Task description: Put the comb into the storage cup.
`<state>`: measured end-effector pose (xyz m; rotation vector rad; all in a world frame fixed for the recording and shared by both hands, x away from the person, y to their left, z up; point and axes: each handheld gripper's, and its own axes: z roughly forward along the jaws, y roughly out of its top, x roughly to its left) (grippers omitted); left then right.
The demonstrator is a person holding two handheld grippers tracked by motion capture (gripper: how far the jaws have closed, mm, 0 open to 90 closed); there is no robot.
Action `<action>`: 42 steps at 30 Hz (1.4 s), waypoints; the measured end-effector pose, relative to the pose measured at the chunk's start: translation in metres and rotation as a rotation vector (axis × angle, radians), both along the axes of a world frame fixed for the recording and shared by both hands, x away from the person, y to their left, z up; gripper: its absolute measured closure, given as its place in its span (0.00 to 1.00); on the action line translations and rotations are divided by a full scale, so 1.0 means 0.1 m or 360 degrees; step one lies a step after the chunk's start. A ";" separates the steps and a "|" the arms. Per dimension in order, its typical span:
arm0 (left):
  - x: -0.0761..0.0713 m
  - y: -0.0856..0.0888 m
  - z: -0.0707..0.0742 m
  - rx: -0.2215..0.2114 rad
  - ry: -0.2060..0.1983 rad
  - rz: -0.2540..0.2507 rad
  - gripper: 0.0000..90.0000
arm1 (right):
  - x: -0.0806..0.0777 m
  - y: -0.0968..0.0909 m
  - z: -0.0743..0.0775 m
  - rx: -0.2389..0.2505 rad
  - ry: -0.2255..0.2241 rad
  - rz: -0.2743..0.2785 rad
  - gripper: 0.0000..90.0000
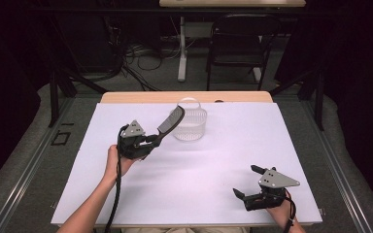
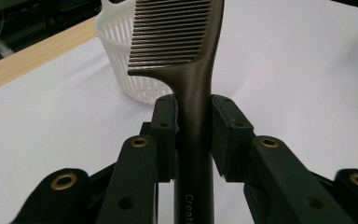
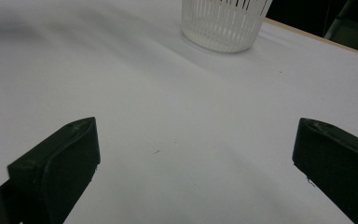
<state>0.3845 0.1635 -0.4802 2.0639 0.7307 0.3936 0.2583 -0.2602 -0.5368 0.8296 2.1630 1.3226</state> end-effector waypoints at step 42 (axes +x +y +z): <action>0.36 -0.27 0.33 -0.0026 -0.0112 -0.0081 0.80 | 0.00 0.00 0.00 -0.0006 0.0001 0.0004 0.00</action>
